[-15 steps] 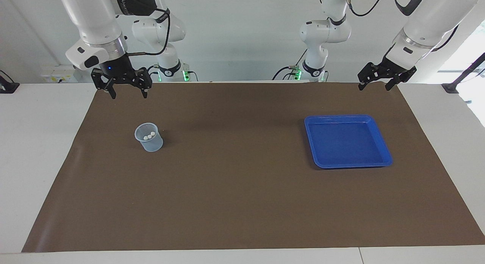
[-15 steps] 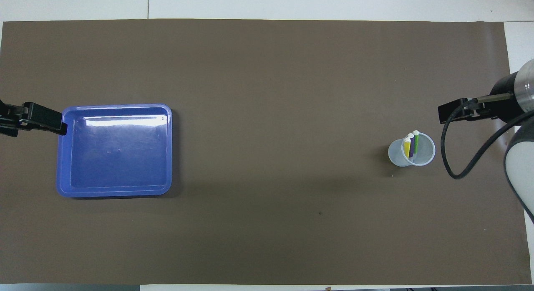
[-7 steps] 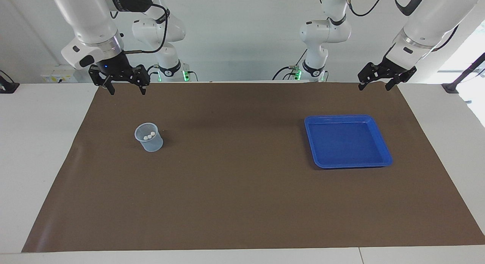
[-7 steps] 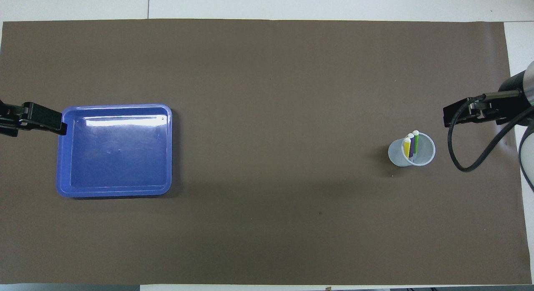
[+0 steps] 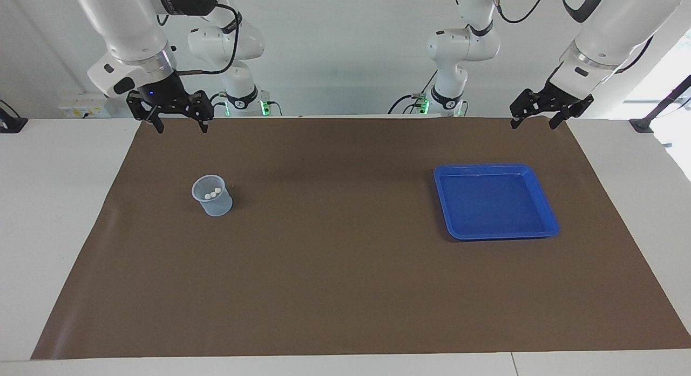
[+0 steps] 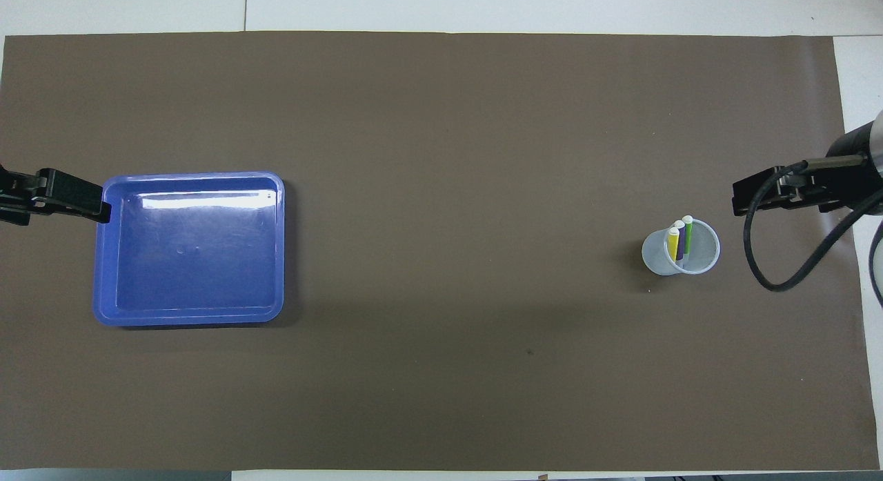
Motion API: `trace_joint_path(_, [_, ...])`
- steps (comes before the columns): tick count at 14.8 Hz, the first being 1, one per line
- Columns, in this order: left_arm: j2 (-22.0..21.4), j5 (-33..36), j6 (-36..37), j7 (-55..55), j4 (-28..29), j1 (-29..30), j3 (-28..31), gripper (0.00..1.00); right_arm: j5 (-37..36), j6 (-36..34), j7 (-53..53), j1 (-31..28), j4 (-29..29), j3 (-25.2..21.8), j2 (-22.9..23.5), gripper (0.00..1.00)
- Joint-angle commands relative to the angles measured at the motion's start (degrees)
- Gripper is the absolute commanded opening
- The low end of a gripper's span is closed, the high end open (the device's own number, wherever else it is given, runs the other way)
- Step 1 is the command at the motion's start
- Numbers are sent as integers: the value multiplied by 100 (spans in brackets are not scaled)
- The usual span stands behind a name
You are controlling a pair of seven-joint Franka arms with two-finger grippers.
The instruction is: Transfer and insert pens with both arms
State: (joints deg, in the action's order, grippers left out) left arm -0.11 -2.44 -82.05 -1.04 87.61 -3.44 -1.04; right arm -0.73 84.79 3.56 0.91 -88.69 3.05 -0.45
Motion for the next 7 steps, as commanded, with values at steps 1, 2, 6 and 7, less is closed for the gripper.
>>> trace_joint_path(1, [-112,-11,-118,16,142,-7,42,100,143,-6,40,-117,-184,29,-148,100])
trace_joint_path(2, [-112,-11,-127,16,142,-7,42,100,143,3,40,-134,-184,29,-148,100])
trace_joint_path(6, [-112,-11,-127,16,151,-7,42,100,134,20,57,-187,-184,29,-148,100])
trace_joint_path(7, [-112,-11,-127,16,151,-7,42,100,134,29,57,-187,-184,29,-148,100])
